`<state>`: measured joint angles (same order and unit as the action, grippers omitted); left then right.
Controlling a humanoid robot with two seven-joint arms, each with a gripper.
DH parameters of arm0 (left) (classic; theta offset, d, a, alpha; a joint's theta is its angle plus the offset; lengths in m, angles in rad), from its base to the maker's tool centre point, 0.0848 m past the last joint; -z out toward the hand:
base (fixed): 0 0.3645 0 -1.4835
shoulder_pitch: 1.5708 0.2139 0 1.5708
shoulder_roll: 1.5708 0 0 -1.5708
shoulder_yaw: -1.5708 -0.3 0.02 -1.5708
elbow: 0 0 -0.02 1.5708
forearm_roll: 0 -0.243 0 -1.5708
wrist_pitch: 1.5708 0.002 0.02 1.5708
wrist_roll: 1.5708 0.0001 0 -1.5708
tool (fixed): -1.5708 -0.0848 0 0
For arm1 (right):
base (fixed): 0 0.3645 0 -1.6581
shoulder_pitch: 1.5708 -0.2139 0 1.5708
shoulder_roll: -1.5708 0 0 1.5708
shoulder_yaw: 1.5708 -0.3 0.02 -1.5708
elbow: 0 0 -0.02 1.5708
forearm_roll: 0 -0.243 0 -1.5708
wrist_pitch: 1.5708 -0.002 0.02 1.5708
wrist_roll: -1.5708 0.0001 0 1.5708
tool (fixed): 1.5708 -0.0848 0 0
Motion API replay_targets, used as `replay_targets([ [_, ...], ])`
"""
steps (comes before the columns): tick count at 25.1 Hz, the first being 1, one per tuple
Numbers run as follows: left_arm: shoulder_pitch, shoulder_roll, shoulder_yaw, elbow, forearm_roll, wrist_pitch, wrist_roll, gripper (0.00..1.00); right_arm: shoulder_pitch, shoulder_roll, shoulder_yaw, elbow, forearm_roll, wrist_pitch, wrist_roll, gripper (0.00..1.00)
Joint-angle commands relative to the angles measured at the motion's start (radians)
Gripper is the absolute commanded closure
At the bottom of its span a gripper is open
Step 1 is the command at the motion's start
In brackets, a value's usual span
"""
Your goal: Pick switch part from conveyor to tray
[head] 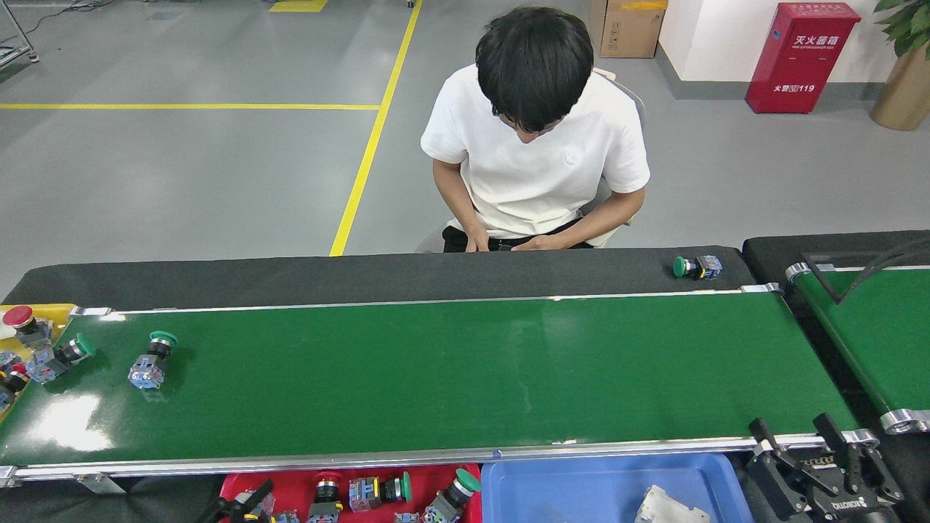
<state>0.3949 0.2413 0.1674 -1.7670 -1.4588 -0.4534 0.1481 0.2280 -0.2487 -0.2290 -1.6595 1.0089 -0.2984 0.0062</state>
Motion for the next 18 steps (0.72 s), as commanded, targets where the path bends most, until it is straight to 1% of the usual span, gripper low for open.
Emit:
replay_targets([
  [1,0.004,0.000,0.078,-0.005,0.057,-0.001,-0.030,0.00,-0.010,-0.015,0.007,-0.016,-0.004,0.051,-0.022,0.02],
  [2,0.005,0.000,0.126,0.004,0.092,-0.001,-0.055,0.00,-0.009,-0.020,0.008,-0.016,-0.009,0.051,-0.015,0.01],
  [3,0.005,0.000,0.172,0.020,0.127,-0.002,-0.073,0.00,-0.004,-0.041,0.011,-0.013,-0.023,0.053,-0.011,0.01],
  [4,0.005,0.000,0.208,0.037,0.150,-0.001,-0.081,0.00,0.002,-0.076,0.014,-0.013,-0.050,0.051,-0.003,0.01],
  [6,0.005,-0.002,0.262,0.069,0.160,0.001,-0.082,0.00,0.014,-0.130,0.042,-0.016,-0.099,0.059,-0.008,0.01],
  [7,0.005,-0.002,0.290,0.092,0.163,-0.001,-0.082,0.00,0.016,-0.156,0.062,-0.016,-0.110,0.062,-0.011,0.01],
  [9,0.005,-0.004,0.307,0.127,0.163,-0.001,-0.081,0.00,0.013,-0.185,0.082,-0.019,-0.110,0.065,-0.012,0.01],
  [11,0.007,-0.013,0.313,0.150,0.164,0.004,-0.074,0.00,0.010,-0.188,0.096,-0.020,-0.110,0.065,-0.022,0.01],
  [13,-0.005,-0.031,0.314,0.179,0.166,0.005,-0.071,0.00,0.002,-0.179,0.102,-0.022,-0.108,0.055,-0.037,0.01],
  [18,-0.028,-0.048,0.314,0.202,0.164,0.015,-0.071,0.00,-0.019,-0.170,0.102,-0.020,-0.105,0.025,-0.035,0.01],
])
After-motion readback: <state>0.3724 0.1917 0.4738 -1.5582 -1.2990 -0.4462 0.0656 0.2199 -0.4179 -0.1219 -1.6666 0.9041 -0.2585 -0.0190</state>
